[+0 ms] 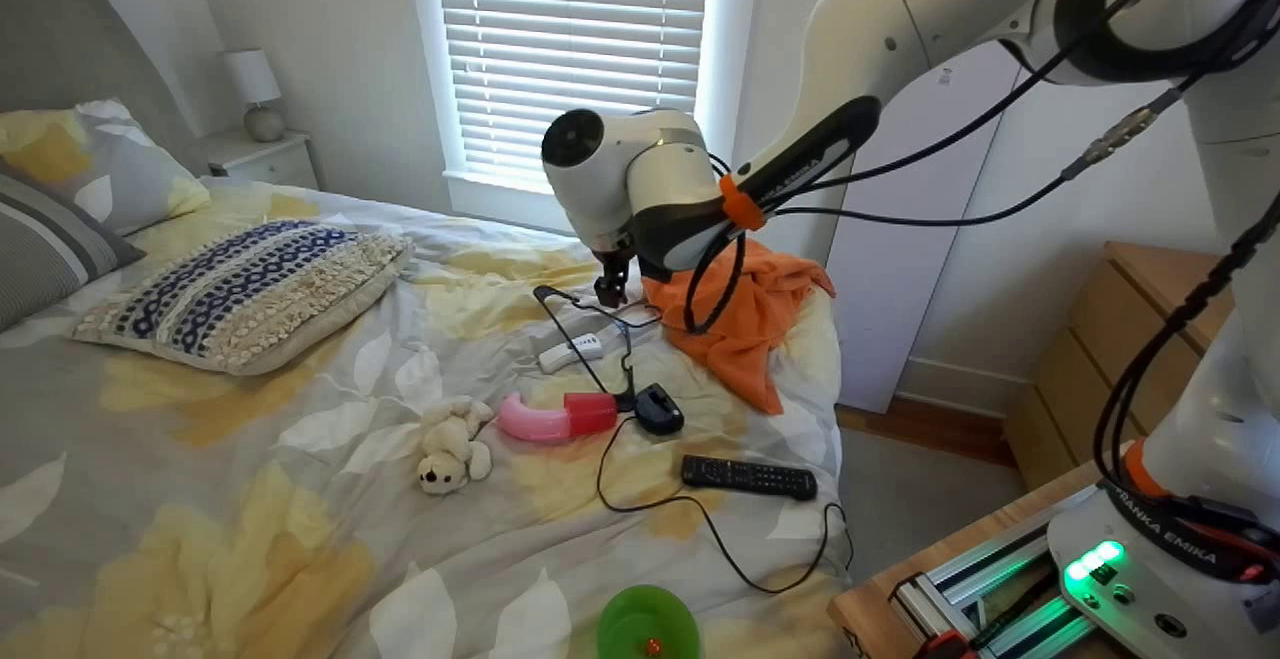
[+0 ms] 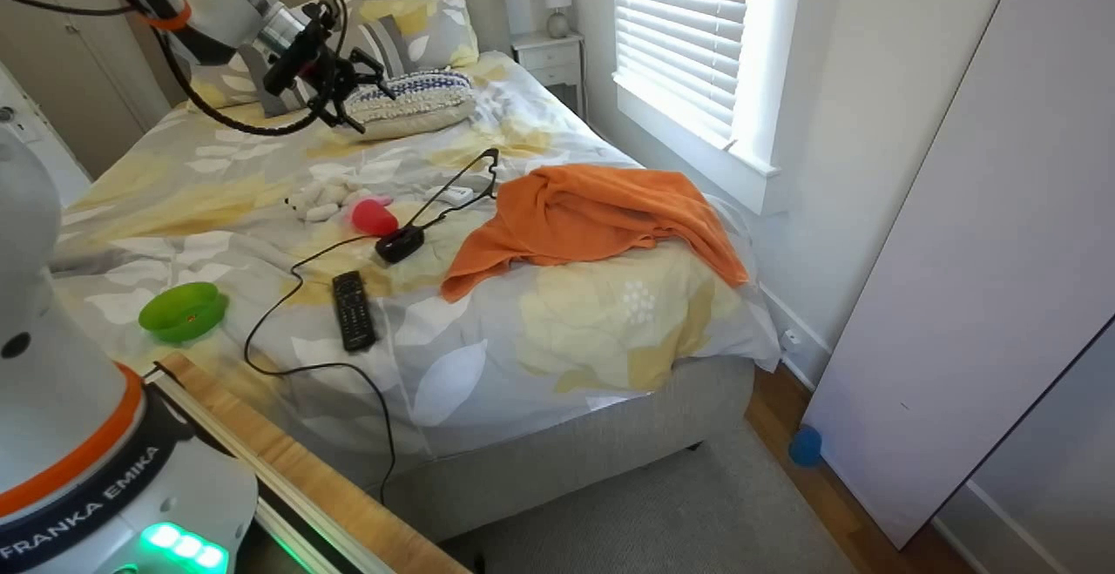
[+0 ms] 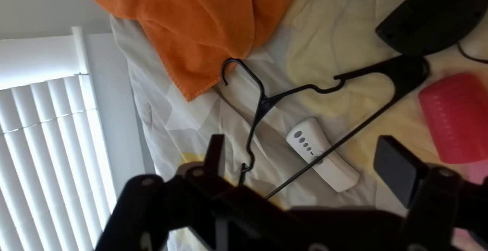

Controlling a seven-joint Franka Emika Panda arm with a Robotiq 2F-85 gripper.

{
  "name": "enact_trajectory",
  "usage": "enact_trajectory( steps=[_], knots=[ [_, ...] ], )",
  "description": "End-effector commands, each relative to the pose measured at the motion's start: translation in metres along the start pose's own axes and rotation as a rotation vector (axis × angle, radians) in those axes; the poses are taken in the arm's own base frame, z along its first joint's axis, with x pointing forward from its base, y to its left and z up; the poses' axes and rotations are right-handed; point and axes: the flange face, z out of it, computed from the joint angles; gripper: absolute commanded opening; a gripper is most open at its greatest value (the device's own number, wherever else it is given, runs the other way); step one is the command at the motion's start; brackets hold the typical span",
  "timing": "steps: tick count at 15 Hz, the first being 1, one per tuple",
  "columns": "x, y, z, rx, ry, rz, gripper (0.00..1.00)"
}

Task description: Unravel the clothes hanger from the cord

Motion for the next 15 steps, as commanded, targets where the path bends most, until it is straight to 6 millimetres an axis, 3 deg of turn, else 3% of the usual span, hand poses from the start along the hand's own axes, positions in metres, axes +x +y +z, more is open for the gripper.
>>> enact_trajectory(
  steps=[1,10,15],
  knots=[
    [-0.046,0.017,-0.010,0.181,0.039,0.070,1.00],
    [-0.136,0.034,-0.003,0.564,0.147,0.338,1.00],
    [-0.172,0.046,-0.040,0.498,0.229,0.337,1.00]
  ],
)
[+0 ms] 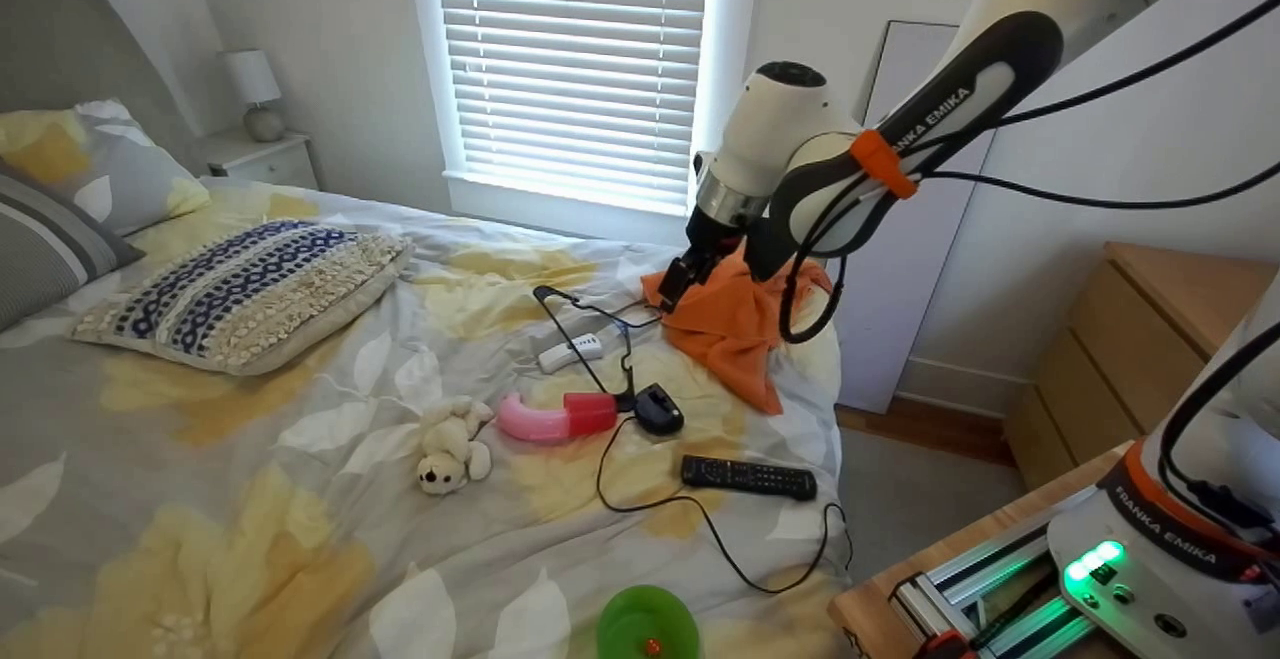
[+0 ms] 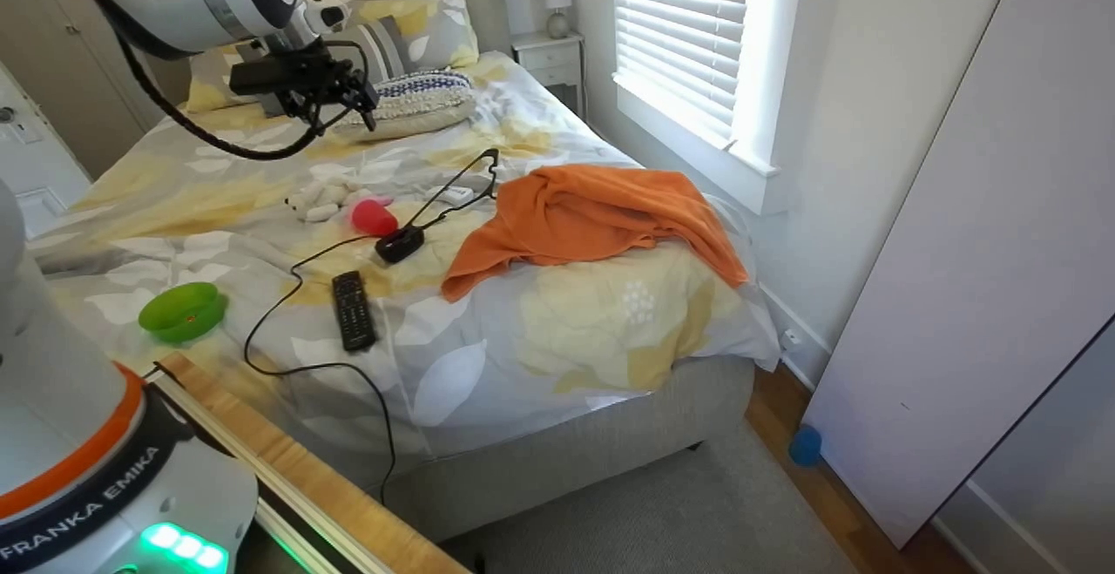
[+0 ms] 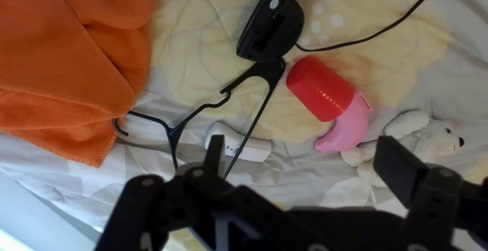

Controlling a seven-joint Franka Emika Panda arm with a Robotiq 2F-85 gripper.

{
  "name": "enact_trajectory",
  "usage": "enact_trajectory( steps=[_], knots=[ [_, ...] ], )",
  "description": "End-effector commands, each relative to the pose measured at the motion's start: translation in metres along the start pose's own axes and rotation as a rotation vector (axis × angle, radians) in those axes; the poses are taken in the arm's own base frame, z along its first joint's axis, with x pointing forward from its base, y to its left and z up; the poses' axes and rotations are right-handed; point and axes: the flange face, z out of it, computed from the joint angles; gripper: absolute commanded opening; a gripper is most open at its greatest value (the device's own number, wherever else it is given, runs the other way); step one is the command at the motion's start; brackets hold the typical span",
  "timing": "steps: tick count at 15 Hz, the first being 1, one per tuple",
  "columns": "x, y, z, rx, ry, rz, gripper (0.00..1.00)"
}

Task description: Unravel the clothes hanger from the cord

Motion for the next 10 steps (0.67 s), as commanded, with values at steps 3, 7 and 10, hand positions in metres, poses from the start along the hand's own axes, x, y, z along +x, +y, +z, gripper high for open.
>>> enact_trajectory(
  steps=[3,7,10],
  knots=[
    [-0.037,-0.012,-0.060,-0.065,0.044,-0.047,1.00],
    [-0.030,-0.017,-0.068,-0.047,0.120,-0.108,1.00],
    [-0.040,-0.021,-0.077,-0.044,0.165,-0.150,1.00]
  ],
)
